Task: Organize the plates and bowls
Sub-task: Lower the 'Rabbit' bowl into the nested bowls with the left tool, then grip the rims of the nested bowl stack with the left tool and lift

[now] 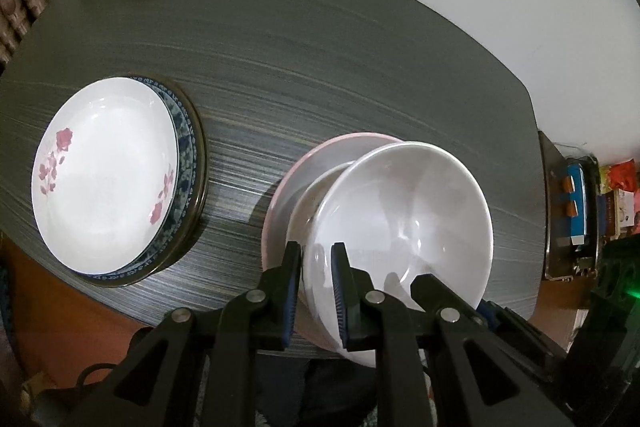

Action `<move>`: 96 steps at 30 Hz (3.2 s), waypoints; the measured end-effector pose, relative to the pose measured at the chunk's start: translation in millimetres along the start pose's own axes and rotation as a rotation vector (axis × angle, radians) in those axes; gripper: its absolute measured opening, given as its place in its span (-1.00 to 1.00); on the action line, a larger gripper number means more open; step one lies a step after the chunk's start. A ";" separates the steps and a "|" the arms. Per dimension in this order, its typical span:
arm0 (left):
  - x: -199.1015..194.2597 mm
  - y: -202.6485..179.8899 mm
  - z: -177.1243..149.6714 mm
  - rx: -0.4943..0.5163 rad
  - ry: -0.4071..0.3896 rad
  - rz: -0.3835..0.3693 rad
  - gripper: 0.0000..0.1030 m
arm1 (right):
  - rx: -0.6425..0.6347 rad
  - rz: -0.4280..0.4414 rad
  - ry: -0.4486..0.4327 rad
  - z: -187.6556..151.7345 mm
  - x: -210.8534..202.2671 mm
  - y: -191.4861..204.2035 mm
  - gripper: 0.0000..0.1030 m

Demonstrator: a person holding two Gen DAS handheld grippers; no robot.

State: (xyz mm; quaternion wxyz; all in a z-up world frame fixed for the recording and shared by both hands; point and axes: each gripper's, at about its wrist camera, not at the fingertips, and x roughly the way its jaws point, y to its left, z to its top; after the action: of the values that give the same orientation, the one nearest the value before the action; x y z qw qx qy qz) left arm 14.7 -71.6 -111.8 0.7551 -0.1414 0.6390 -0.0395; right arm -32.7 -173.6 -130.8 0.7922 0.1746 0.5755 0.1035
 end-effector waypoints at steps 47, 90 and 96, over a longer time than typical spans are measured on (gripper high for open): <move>5.4 -0.6 2.7 -0.011 0.014 0.000 -0.66 | -0.010 -0.028 0.005 1.1 12.2 1.8 -0.35; 8.9 51.6 6.3 -0.129 0.068 -0.048 -0.58 | 0.140 -0.081 -0.023 -3.2 -2.4 -47.6 0.02; 18.0 48.9 4.2 -0.120 0.074 -0.029 -0.59 | 0.134 -0.094 0.016 -6.0 12.5 -50.3 0.03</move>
State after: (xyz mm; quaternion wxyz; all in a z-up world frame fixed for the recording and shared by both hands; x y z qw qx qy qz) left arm 16.1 -28.5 -141.2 0.7203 -0.1943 0.6656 -0.0172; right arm -36.3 -214.2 -163.3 0.7782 0.1993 0.5949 0.0289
